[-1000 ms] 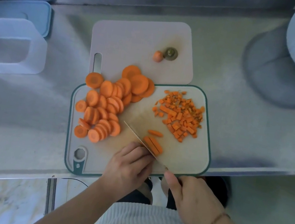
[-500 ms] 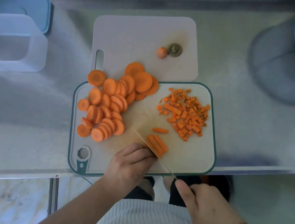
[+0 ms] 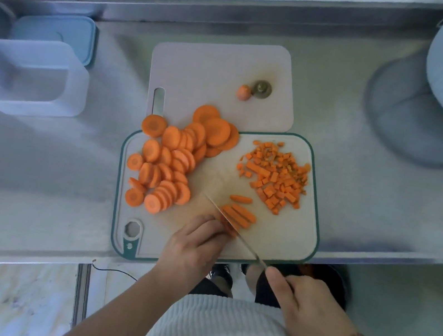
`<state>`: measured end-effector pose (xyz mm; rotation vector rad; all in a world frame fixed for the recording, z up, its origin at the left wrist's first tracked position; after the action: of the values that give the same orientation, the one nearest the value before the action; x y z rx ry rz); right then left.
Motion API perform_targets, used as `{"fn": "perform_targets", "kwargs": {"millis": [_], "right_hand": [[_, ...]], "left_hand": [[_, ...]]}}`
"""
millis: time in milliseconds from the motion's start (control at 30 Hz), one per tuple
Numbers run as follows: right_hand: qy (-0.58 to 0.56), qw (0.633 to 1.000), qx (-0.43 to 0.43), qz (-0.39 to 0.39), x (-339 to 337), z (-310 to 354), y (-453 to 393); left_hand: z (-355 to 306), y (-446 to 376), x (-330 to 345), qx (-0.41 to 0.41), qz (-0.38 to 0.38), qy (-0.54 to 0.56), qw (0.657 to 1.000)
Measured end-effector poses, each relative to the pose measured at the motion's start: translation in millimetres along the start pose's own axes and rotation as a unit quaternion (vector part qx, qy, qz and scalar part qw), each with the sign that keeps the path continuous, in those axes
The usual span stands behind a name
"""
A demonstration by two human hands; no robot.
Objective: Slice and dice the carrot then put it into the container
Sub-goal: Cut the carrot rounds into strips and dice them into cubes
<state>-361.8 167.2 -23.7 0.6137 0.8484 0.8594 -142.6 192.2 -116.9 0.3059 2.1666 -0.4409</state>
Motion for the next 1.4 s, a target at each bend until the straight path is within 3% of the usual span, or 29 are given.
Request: {"fn": "perform_targets", "kwargs": {"millis": [433, 733, 933, 1067, 1133, 1267, 1400], "right_hand": [[0.071, 0.995, 0.057, 0.052, 10, 1, -9], [-0.067, 0.998, 0.013, -0.009, -16, -18, 22], [-0.129, 0.989, 0.028, -0.066, -33, -40, 36], [-0.125, 0.989, 0.033, -0.072, -32, -41, 33], [-0.131, 0.989, 0.031, -0.064, -30, -40, 32], [-0.116, 0.992, 0.030, -0.048, -23, -47, 32], [-0.129, 0.990, 0.033, -0.036, -17, -45, 29]], "left_hand": [[-2, 1, 2, -0.020, -0.033, 0.006, 0.999], [0, -11, -5, 0.002, 0.014, -0.010, 1.000], [20, -23, -40, 0.092, 0.086, -0.069, 0.990], [40, -63, -49, 0.105, 0.238, -0.113, 0.959], [43, -76, -46, 0.134, 0.277, -0.122, 0.943], [40, -77, -37, 0.167, 0.268, -0.085, 0.945], [29, -63, -29, 0.103, 0.213, -0.084, 0.968]]}}
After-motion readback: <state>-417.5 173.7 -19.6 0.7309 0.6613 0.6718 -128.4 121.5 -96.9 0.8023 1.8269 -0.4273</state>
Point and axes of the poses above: each hand's wrist, its own y-axis away from the middle knuckle, its own x-axis out of the palm, z = x × y, the point moved 1 cm from there along -y, towards the middle knuckle, and after that the axes turned 13 degrees about z, right-handed, at the moved point
